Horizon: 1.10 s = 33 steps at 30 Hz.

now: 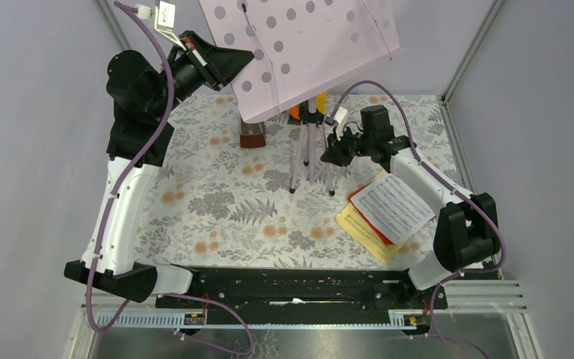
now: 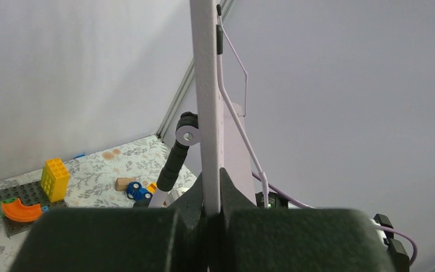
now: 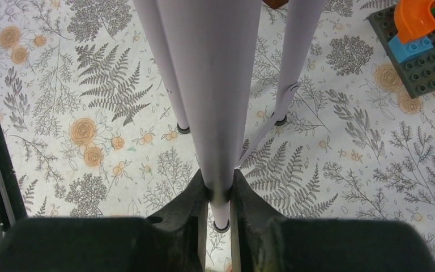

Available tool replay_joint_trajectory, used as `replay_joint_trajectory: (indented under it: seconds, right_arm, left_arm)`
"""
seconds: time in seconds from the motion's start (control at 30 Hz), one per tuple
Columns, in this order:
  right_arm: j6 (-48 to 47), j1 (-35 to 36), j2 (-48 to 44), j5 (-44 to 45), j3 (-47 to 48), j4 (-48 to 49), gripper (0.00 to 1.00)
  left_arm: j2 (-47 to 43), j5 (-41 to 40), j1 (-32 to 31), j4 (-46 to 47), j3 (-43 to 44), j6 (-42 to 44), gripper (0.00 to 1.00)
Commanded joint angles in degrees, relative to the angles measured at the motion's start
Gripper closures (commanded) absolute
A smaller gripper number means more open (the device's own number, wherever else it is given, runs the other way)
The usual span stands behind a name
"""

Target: Set up the instrument practice props

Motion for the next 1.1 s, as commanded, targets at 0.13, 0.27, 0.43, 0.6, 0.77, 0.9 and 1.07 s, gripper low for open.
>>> replay_joint_trajectory:
  seconds: [0.13,0.27,0.43,0.6,0.77,0.9,1.07]
  right_arm:
    - [1.9,0.1,-5.6,-0.1,-5.1,-23.3,1.00]
    - [1.7,0.0,-8.0,0.2,-7.1,-24.5,1.00]
    - [2.2,-0.1,-8.4,-1.1,-10.3,-20.5,1.00]
    - [2.9,0.0,-9.2,-1.5,-14.5,-12.3,1.00]
    - [3.2,-0.1,-8.3,-0.7,-14.1,-10.6,1.00]
    - [3.9,-0.1,-7.8,0.2,-13.9,-10.0,1.00]
    - [5.9,-0.1,-7.5,1.0,-13.9,-8.5,1.00]
  left_arm:
    - [-1.7,-3.7,-0.1,-1.2,-0.6,13.6,1.00]
    - [-2.7,-2.7,-0.4,-2.3,-1.5,15.2,1.00]
    - [-3.3,-1.5,-0.8,-2.6,-1.8,16.2,1.00]
    - [-4.5,0.8,-1.3,-0.3,-5.5,15.3,1.00]
    - [-5.0,2.5,-1.2,0.3,-6.7,15.0,0.97]
    - [-5.8,4.3,-1.3,0.4,-8.2,15.1,0.86]
    - [-7.6,6.5,-1.2,0.3,-10.7,16.0,0.56]
